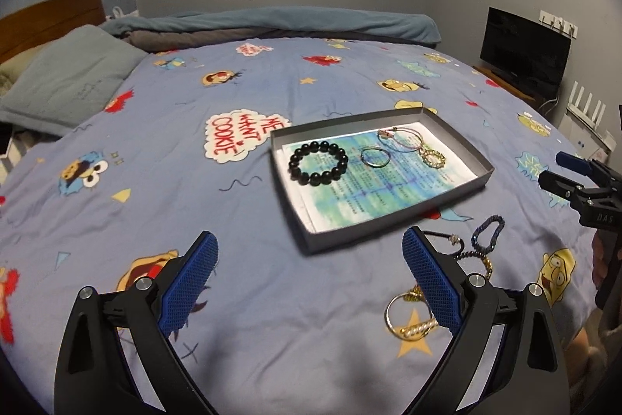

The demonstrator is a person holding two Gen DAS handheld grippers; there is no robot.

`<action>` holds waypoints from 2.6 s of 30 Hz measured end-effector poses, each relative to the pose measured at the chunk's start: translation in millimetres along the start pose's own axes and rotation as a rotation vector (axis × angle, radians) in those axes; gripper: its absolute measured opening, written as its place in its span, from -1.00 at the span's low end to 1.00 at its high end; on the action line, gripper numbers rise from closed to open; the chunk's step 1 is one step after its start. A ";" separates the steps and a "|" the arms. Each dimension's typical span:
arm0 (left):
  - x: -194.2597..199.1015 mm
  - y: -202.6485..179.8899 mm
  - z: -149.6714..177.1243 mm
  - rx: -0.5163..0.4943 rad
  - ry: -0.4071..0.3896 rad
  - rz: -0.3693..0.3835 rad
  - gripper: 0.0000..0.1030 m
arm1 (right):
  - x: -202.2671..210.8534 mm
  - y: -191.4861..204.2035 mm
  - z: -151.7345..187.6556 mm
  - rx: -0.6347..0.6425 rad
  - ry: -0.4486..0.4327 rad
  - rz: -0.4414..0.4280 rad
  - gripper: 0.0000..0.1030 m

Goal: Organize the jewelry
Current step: 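Withdraw both tools from the tray back to the jewelry pile, then grasp the pearl hairpin with the left tool while the right tool grasps the blue bead bracelet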

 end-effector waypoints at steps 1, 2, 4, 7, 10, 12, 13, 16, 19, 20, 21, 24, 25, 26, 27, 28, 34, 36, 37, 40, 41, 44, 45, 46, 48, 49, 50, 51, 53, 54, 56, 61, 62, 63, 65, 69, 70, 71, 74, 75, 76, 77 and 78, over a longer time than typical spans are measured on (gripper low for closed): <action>1.2 1.0 1.9 0.008 -0.001 0.003 0.85 | 0.5 0.6 1.9 0.001 0.002 -0.002 0.89; 2.2 2.0 3.9 0.017 -0.002 0.007 0.85 | 1.4 1.7 4.3 0.005 0.005 -0.001 0.89; 3.6 2.7 7.7 0.025 -0.006 0.006 0.85 | 2.5 3.1 8.0 0.011 0.006 0.002 0.89; 4.8 4.9 15.3 0.033 -0.004 0.006 0.85 | 1.9 5.1 13.5 0.010 0.017 -0.004 0.89; 3.4 4.4 25.7 0.029 0.008 0.001 0.85 | 0.2 4.8 19.0 -0.001 0.026 -0.010 0.89; 1.5 2.4 32.3 0.019 0.012 -0.005 0.85 | -1.8 3.9 23.2 -0.010 0.032 -0.012 0.89; 0.0 0.4 35.8 0.012 0.016 -0.005 0.85 | -3.1 3.0 25.2 -0.015 0.036 -0.012 0.89; -5.5 -6.6 45.2 -0.010 0.030 0.004 0.85 | -6.5 1.1 29.7 -0.026 0.045 -0.015 0.89; -12.0 -14.5 56.9 -0.024 0.050 0.020 0.85 | -9.6 -0.5 35.2 -0.029 0.053 -0.015 0.89; -13.5 -17.1 60.1 -0.025 0.055 0.024 0.85 | -11.1 -0.8 37.8 -0.029 0.058 -0.013 0.89; -16.5 -20.1 64.2 -0.025 0.061 0.030 0.85 | -12.3 -1.3 39.7 -0.030 0.061 -0.012 0.89; -24.0 -30.5 75.7 -0.030 0.083 0.061 0.85 | -16.2 -1.1 45.9 -0.038 0.075 -0.021 0.89; -25.9 -34.3 79.2 -0.032 0.093 0.074 0.85 | -17.0 -0.6 47.8 -0.038 0.078 -0.023 0.89; -28.0 -38.4 83.1 -0.036 0.101 0.083 0.85 | -17.8 0.7 49.7 -0.038 0.081 -0.025 0.89; -30.4 -43.7 87.7 -0.044 0.110 0.089 0.85 | -19.1 1.7 51.8 -0.037 0.085 -0.026 0.89; -31.5 -48.4 91.2 -0.051 0.114 0.093 0.85 | -20.5 2.4 53.6 -0.035 0.089 -0.027 0.89; -30.7 -75.7 99.9 -0.094 0.098 0.147 0.75 | -27.2 5.7 61.9 -0.031 0.105 -0.031 0.89; -32.5 -85.4 102.8 -0.139 0.114 0.161 0.58 | -27.6 6.9 62.6 -0.026 0.105 -0.035 0.89; -34.6 -88.0 103.8 -0.147 0.125 0.161 0.56 | -27.9 7.4 62.7 -0.024 0.105 -0.037 0.89; -41.9 -93.3 106.9 -0.133 0.155 0.179 0.44 | -29.0 8.7 63.9 -0.023 0.107 -0.045 0.89; -43.5 -94.2 107.5 -0.130 0.161 0.180 0.35 | -29.2 9.1 64.2 -0.023 0.107 -0.046 0.89; -48.1 -99.8 107.8 -0.160 0.159 0.166 0.22 | -30.6 10.2 65.1 -0.021 0.110 -0.052 0.89; -49.7 -101.5 107.2 -0.175 0.156 0.161 0.20 | -31.1 11.1 65.2 -0.017 0.111 -0.055 0.89; -50.7 -102.2 107.3 -0.182 0.160 0.161 0.19 | -30.8 11.3 65.1 -0.015 0.111 -0.056 0.89; -53.3 -103.4 108.0 -0.196 0.170 0.164 0.06 | -30.8 11.7 64.7 -0.008 0.108 -0.057 0.89; -54.6 -103.9 108.2 -0.201 0.172 0.163 0.04 | -31.2 11.5 64.7 -0.007 0.108 -0.056 0.89; -55.4 -103.9 108.0 -0.203 0.171 0.161 0.03 | -31.9 11.1 65.0 -0.007 0.110 -0.056 0.89; -55.2 -104.1 107.4 -0.202 0.168 0.163 -0.02 | -31.9 11.2 65.1 -0.010 0.112 -0.056 0.89; -54.8 -104.6 105.3 -0.205 0.161 0.164 -0.07 | -34.0 10.1 66.0 -0.015 0.117 -0.057 0.87; -54.5 -105.6 104.9 -0.208 0.158 0.165 -0.13 | -35.5 9.4 66.5 -0.019 0.118 -0.059 0.85; -54.0 -106.1 103.7 -0.214 0.151 0.163 -0.18 | -38.1 8.3 67.4 -0.022 0.120 -0.058 0.71; -57.2 -107.6 100.9 -0.215 0.151 0.170 -0.24 | -51.0 6.8 68.4 -0.045 0.140 -0.074 0.37; -57.7 -108.4 100.4 -0.221 0.149 0.170 -0.26 | -53.6 7.0 68.4 -0.049 0.144 -0.079 0.30; -58.3 -109.1 100.0 -0.227 0.148 0.169 -0.26 | -57.0 6.6 68.4 -0.053 0.151 -0.082 0.28; -58.6 -110.1 99.0 -0.234 0.143 0.168 -0.26 | -62.6 5.5 67.9 -0.059 0.158 -0.084 0.24; -56.7 -114.0 96.6 -0.255 0.132 0.199 -0.26 | -71.5 3.4 65.5 -0.070 0.170 -0.095 0.21; -57.1 -115.8 96.8 -0.264 0.135 0.207 -0.26 | -72.9 3.2 65.0 -0.073 0.172 -0.099 0.19; -58.4 -117.9 97.1 -0.273 0.141 0.212 -0.26 | -74.9 3.0 64.4 -0.076 0.176 -0.105 0.16; -63.7 -122.5 100.3 -0.297 0.165 0.221 -0.26 | -78.7 3.4 64.8 -0.093 0.185 -0.128 0.05; -63.7 -123.2 101.4 -0.297 0.175 0.233 -0.27 | -79.2 3.3 65.0 -0.100 0.187 -0.137 0.02; -63.0 -123.9 102.8 -0.294 0.187 0.249 -0.31 | -79.0 3.5 65.1 -0.102 0.187 -0.144 -0.05; -62.1 -124.7 104.5 -0.294 0.196 0.264 -0.40 | -78.3 4.1 65.5 -0.101 0.187 -0.153 -0.12; -61.1 -125.6 106.4 -0.301 0.201 0.269 -0.42 | -77.7 4.6 65.9 -0.102 0.187 -0.160 -0.14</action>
Point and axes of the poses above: each gripper's, at about its wrist camera, not at the fingertips, and x roughly against the way its jaws point, y to its left, z to its underside, the point moved 5 cm from there along -x, roughly the way its jaws point, and after that the axes turned 8 degrees about x, right-handed, at the moved point
